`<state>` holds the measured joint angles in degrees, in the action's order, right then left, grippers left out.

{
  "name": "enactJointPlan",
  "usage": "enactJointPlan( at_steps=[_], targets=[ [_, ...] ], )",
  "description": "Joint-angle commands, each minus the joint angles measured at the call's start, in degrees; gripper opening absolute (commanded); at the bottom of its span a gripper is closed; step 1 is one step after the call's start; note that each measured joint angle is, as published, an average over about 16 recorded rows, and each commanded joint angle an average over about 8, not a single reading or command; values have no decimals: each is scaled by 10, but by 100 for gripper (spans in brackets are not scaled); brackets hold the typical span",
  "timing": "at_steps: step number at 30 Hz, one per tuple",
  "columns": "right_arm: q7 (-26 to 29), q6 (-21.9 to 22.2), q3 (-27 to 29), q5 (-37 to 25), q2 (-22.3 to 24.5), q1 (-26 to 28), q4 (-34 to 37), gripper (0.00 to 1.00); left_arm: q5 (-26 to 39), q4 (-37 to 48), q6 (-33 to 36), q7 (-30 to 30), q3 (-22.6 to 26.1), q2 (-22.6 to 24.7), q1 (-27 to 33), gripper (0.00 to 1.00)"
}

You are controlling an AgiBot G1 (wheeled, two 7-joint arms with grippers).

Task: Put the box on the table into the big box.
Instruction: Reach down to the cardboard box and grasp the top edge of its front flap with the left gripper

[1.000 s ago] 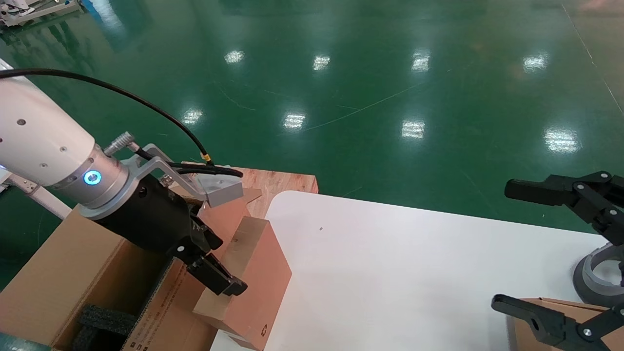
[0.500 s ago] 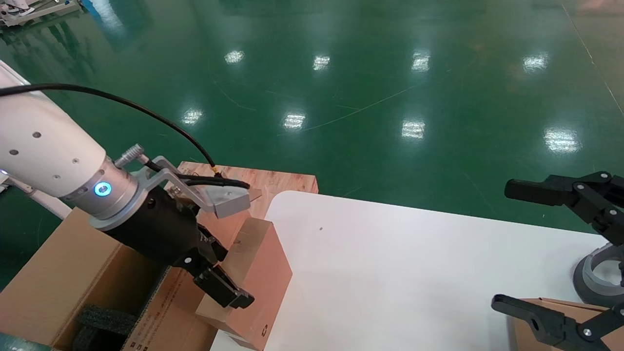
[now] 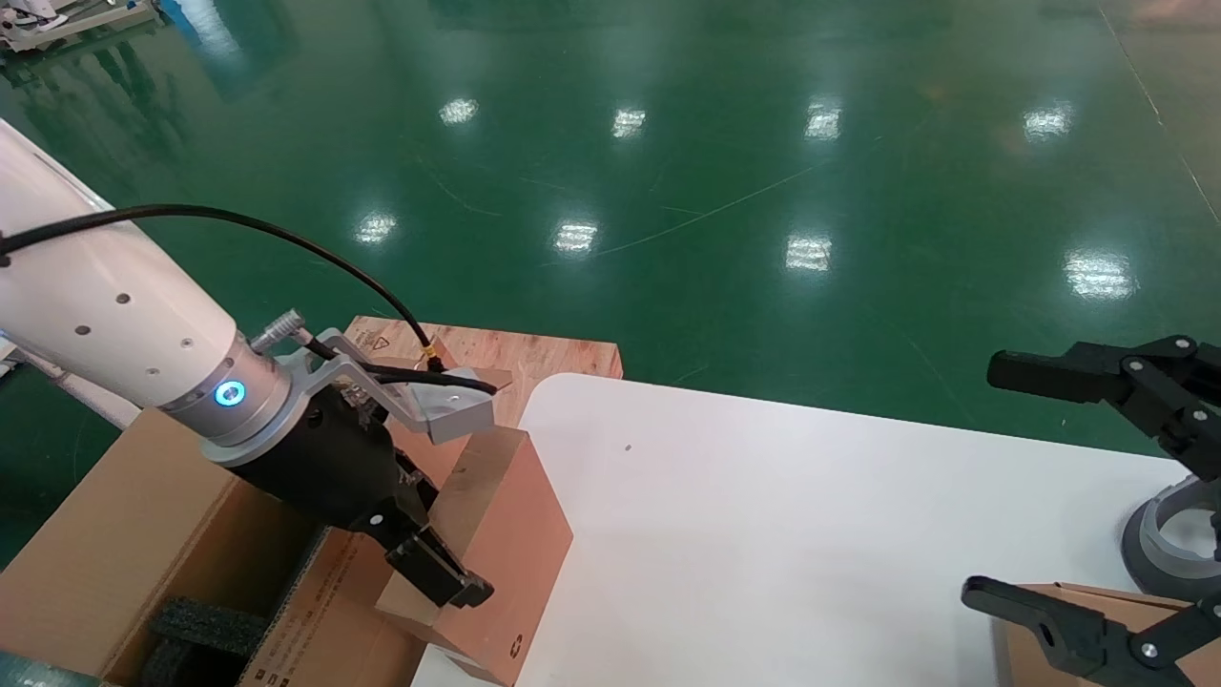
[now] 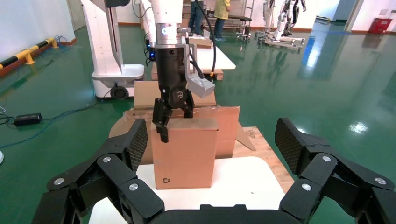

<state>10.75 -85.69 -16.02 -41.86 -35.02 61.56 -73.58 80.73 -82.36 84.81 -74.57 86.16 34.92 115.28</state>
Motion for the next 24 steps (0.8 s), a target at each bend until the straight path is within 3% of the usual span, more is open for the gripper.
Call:
enactJointPlan(
  at_steps=[1, 2, 3, 6, 10, 11, 14, 24],
  targets=[
    [0, 0, 0, 0, 0, 0, 0, 100, 7, 1, -7, 3, 3, 1, -2, 100],
    [0, 0, 0, 0, 0, 0, 0, 100, 9, 1, -9, 4, 4, 2, -2, 100],
    [0, 0, 0, 0, 0, 0, 0, 100, 11, 2, -11, 4, 4, 2, -2, 92],
    [0, 0, 0, 0, 0, 0, 0, 100, 16, 2, -15, 6, 5, 4, -3, 54],
    [0, 0, 0, 0, 0, 0, 0, 52, 20, 2, -19, 7, 6, 5, -3, 4],
    [0, 0, 0, 0, 0, 0, 0, 40, 21, 2, -20, 7, 7, 5, -3, 0],
    [0, 0, 0, 0, 0, 0, 0, 2, 23, 3, -21, 8, 7, 6, -3, 0],
    [0, 0, 0, 0, 0, 0, 0, 0, 26, 3, -24, 9, 8, 7, -4, 0]
  ],
)
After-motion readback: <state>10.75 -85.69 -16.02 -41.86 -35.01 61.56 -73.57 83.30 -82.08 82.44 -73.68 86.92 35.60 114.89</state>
